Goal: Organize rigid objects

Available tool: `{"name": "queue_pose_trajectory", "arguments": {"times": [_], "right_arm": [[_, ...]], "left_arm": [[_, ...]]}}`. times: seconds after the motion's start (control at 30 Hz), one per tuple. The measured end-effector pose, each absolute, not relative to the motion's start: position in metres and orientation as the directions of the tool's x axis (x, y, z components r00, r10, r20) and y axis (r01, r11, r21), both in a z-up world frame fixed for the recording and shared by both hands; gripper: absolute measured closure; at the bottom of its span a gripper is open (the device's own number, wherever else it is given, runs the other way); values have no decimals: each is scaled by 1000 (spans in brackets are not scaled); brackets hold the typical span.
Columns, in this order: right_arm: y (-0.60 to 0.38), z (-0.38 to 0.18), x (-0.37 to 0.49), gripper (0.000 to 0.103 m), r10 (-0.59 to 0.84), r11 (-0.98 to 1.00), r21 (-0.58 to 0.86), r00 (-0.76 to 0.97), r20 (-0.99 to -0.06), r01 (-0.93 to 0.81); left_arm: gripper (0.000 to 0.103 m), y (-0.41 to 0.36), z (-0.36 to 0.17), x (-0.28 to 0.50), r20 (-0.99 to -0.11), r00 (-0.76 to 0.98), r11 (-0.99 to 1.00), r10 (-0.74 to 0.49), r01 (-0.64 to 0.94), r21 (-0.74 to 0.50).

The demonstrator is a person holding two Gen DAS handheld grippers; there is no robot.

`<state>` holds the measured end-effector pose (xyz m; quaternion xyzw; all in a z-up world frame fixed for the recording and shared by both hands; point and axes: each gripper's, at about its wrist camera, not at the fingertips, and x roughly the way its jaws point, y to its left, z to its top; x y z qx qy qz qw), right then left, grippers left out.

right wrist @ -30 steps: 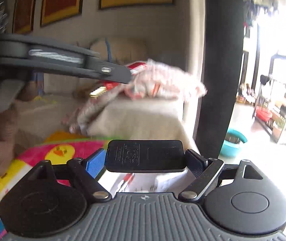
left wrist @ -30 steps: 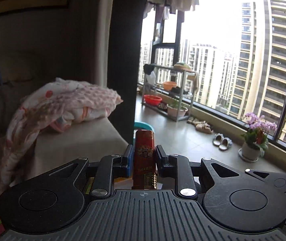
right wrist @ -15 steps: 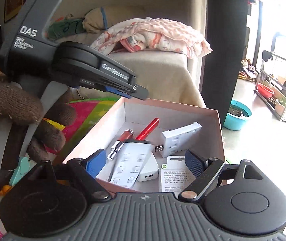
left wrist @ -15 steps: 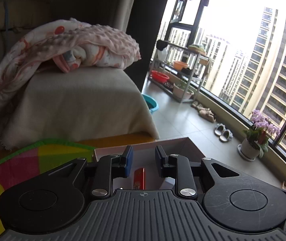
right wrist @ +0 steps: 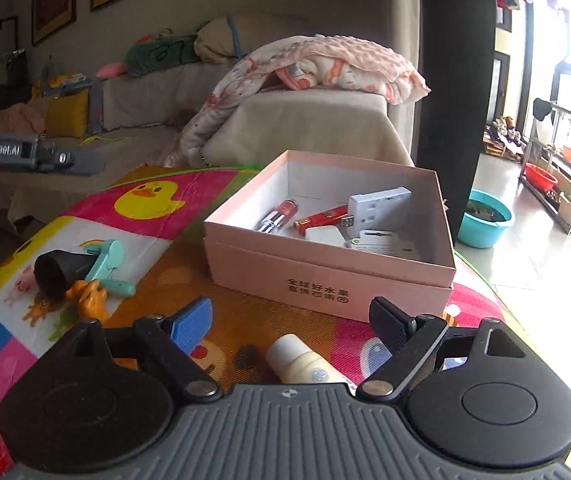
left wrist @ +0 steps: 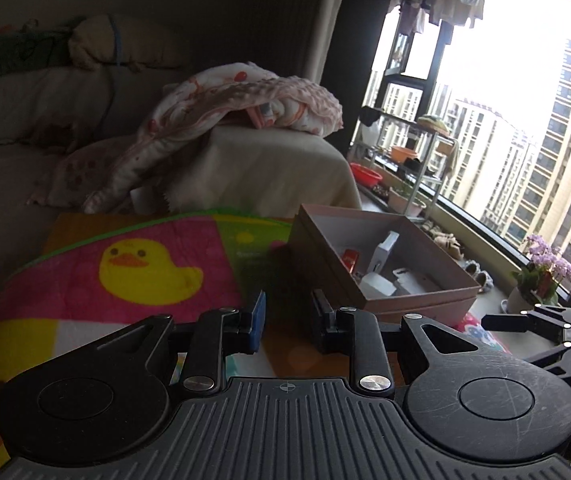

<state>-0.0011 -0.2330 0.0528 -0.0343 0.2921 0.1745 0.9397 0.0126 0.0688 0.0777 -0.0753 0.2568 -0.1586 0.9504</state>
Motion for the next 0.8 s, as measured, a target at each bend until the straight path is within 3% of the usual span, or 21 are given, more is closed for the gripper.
{"name": "queue_pose_trajectory", "arguments": {"times": [0.1,0.33,0.47,0.7,0.77,0.8], "right_arm": [[-222,55,-4,17,376,912,98,719,-584,-397],[-196,18,-20,17,366,899,66,663,-653,-432],[-181,10,-20,17,403,883,106,622,-671,-458],[-107,23,-7,18,523,780,73,585,-620,-621],[-90,21,4,36,528,770,74,568,-631,-634],[-83,20,9,59,527,763,78,548,-649,-642]], "left_arm": [[76,88,59,-10,-499,825,960,-267,185,-208],[76,141,37,-24,-522,833,953,-181,17,-303],[76,148,25,-18,-532,819,926,-215,-2,-377],[76,135,19,2,-526,814,909,-246,6,-416],[76,132,18,8,-530,810,909,-251,9,-416],[76,130,17,11,-536,804,908,-257,11,-419]]}}
